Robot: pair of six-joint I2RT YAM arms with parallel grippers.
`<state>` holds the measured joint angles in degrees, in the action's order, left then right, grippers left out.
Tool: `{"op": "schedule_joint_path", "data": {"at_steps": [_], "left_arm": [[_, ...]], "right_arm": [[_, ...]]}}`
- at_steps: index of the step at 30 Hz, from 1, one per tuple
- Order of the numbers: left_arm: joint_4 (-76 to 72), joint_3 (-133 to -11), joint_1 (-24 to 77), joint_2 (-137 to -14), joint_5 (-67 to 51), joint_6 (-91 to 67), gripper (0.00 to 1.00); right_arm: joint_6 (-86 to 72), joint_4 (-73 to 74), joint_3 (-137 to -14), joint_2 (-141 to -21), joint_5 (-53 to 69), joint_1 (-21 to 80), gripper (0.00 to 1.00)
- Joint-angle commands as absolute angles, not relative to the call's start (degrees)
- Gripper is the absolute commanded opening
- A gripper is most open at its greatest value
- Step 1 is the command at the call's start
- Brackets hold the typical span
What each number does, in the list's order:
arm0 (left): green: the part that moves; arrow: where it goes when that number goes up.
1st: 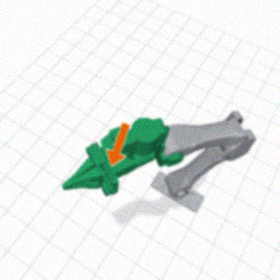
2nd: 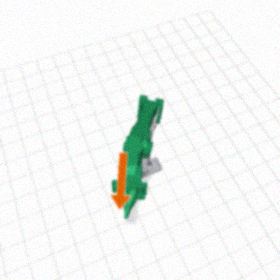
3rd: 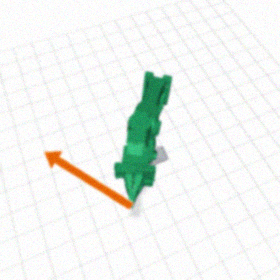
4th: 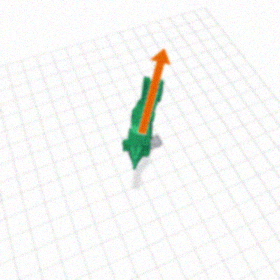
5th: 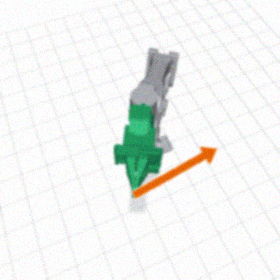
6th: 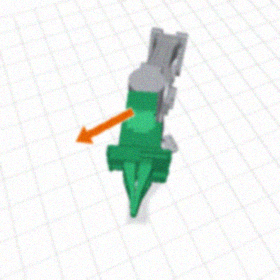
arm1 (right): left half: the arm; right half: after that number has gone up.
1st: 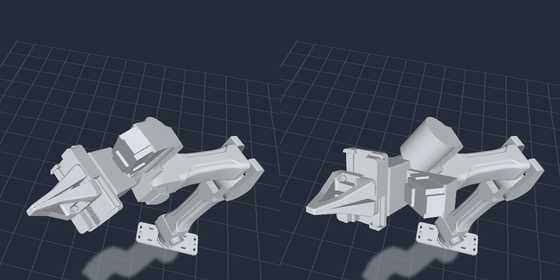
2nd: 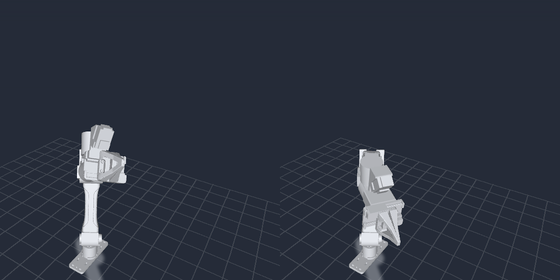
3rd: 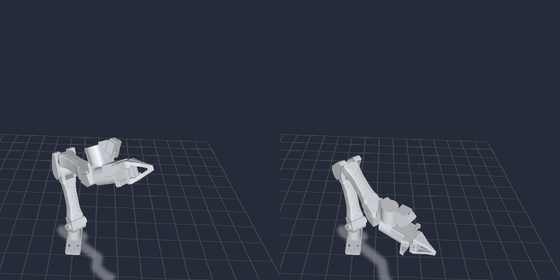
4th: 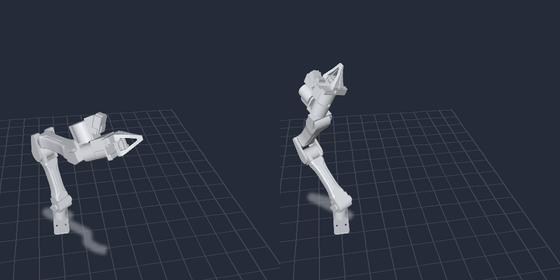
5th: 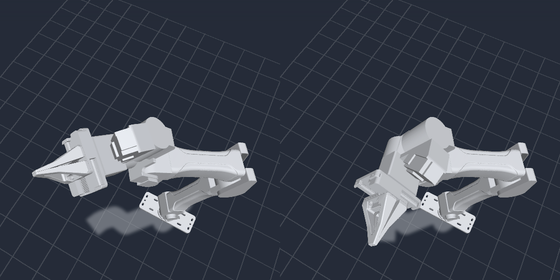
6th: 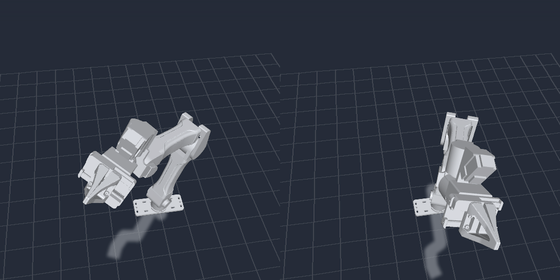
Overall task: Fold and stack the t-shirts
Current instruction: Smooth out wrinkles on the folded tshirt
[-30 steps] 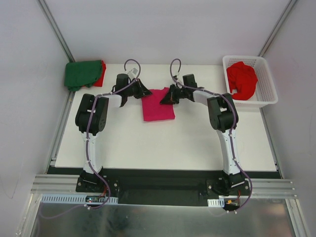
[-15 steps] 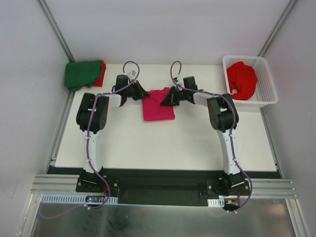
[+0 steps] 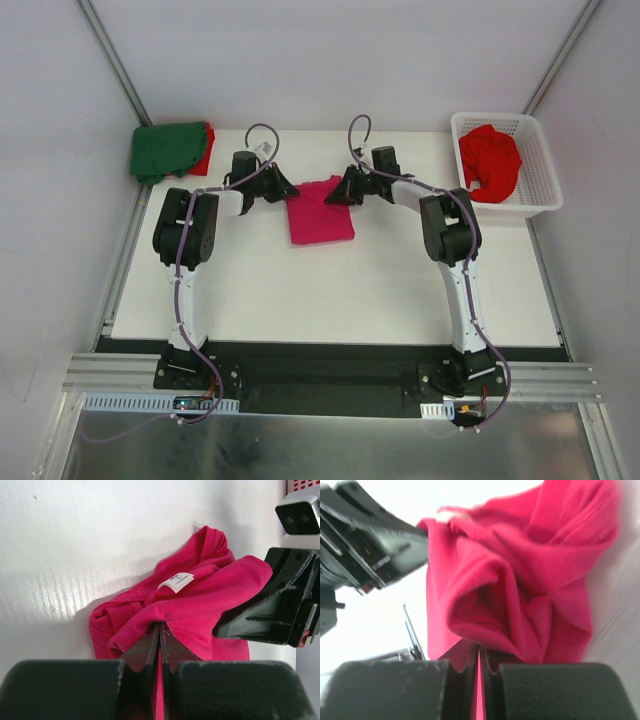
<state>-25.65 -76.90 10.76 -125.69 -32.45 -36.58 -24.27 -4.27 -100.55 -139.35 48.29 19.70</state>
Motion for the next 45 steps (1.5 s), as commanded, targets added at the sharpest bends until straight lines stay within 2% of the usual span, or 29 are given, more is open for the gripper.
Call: {"op": "schedule_joint_path", "data": {"at_steps": [1, 6, 22, 45], "left_arm": [[-25.6, -76.6, 10.3, -125.1, -31.4, -34.6, 0.00], [-25.6, -76.6, 10.3, -125.2, -31.6, -34.7, 0.00], [-25.8, -75.9, 10.3, -125.2, -32.0, -34.7, 0.00], [-26.3, -74.3, 10.3, -124.3, -32.2, -34.8, 0.00]], "right_arm": [[-30.4, -8.1, -104.3, -141.3, 46.7, 18.7, 0.01], [-37.7, -14.5, -106.0, -144.0, 46.9, 18.1, 0.01], [-47.5, -27.2, -107.7, -145.4, 46.0, 17.5, 0.01], [-49.8, -27.8, -109.9, -148.4, 46.1, 16.3, 0.01]]}}
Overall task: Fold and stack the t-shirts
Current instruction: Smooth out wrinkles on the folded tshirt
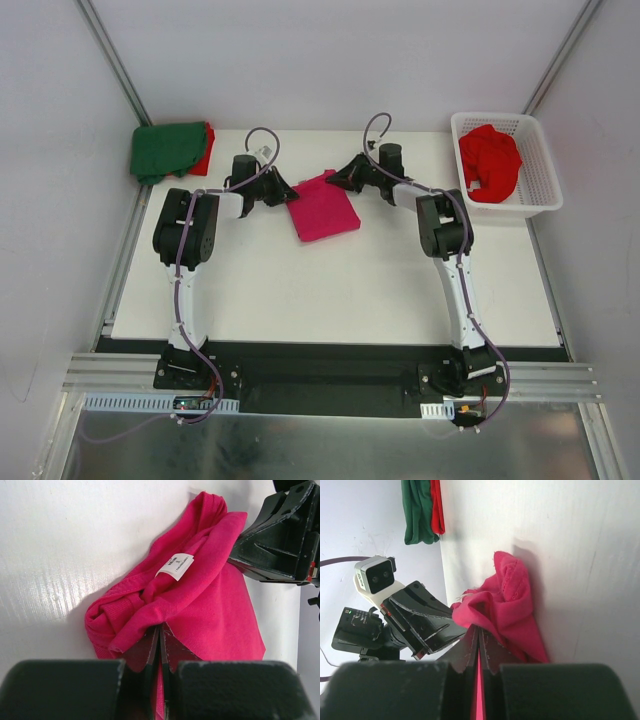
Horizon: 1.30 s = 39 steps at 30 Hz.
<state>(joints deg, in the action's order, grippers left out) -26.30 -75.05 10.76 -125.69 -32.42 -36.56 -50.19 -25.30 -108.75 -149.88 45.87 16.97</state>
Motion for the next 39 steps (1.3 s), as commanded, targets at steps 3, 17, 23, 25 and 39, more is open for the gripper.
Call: {"op": "schedule_joint_path", "data": {"at_steps": [3, 17, 23, 25, 39], "left_arm": [[-26.2, -74.4, 10.3, -123.2, -32.3, -34.6, 0.00], [-22.0, -75.3, 10.3, -110.2, -34.7, -31.9, 0.00], [-22.4, -71.1, 12.6, -107.6, -36.6, -32.3, 0.00], [-21.9, -69.9, 15.4, -107.3, -35.3, -30.9, 0.00], [-4.8, -78.7, 30.7, -114.9, -11.8, -17.7, 0.00]], "right_arm": [[-48.3, -27.8, -108.5, -145.8, 46.8, 16.0, 0.01], [-37.6, -27.7, -87.3, -124.2, 51.1, 15.4, 0.05], [-24.4, -16.5, -76.9, -112.2, 47.7, 15.4, 0.14], [-20.2, -9.6, -74.5, -108.7, 44.7, 15.4, 0.25], [-5.3, 11.8, -62.0, -82.0, 31.9, 15.4, 0.47]]}}
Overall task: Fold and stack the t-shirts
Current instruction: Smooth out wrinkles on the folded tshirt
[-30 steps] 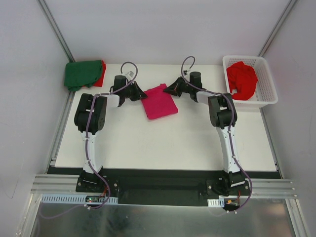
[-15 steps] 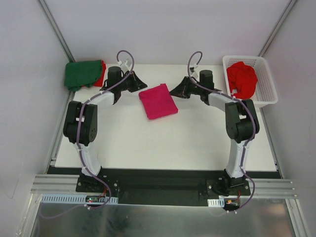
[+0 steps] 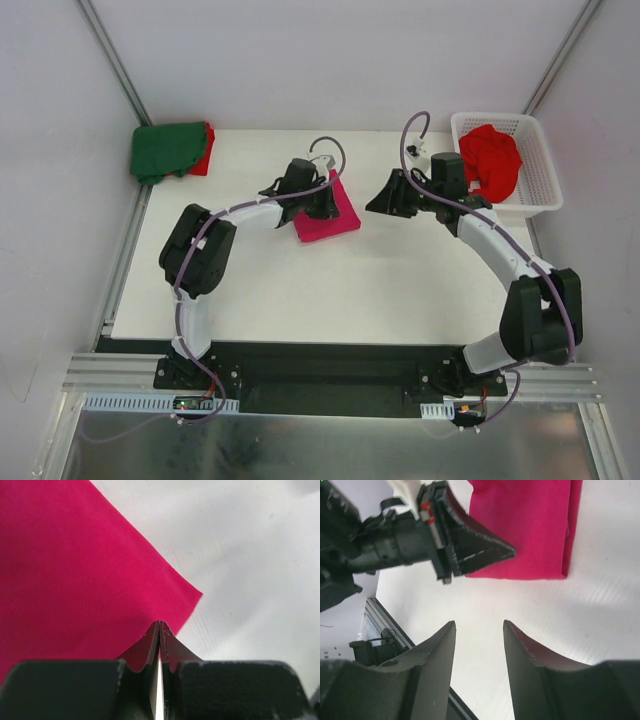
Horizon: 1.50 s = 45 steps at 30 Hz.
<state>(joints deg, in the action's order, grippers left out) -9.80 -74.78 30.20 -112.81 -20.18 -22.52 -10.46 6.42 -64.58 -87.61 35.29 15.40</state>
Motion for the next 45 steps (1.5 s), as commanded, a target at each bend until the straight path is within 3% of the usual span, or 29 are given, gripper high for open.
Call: {"op": "schedule_joint_path", "data": {"at_steps": [1, 11, 21, 35, 45], "left_arm": [[-4.6, -78.8, 30.8, -115.0, -9.6, -17.4, 0.00], [-3.3, -80.2, 31.0, -113.7, -0.3, -16.1, 0.00], [2.3, -83.5, 31.3, -118.4, -2.2, -16.1, 0.00], [5.4, -71.9, 36.0, -113.6, -0.7, -18.7, 0.00], [5.8, -60.0, 45.1, -104.5, -0.3, -24.3, 0.00]], "right_arm": [[-4.9, 12.0, -61.4, -80.4, 31.8, 15.4, 0.47], [-4.5, 12.2, -57.5, -79.1, 33.2, 15.3, 0.48], [-4.1, 12.7, -58.0, -79.8, 32.7, 15.4, 0.48], [-4.2, 12.8, -57.7, -80.7, 31.9, 15.4, 0.48], [-4.2, 12.9, -56.3, -80.2, 31.3, 15.4, 0.48]]}}
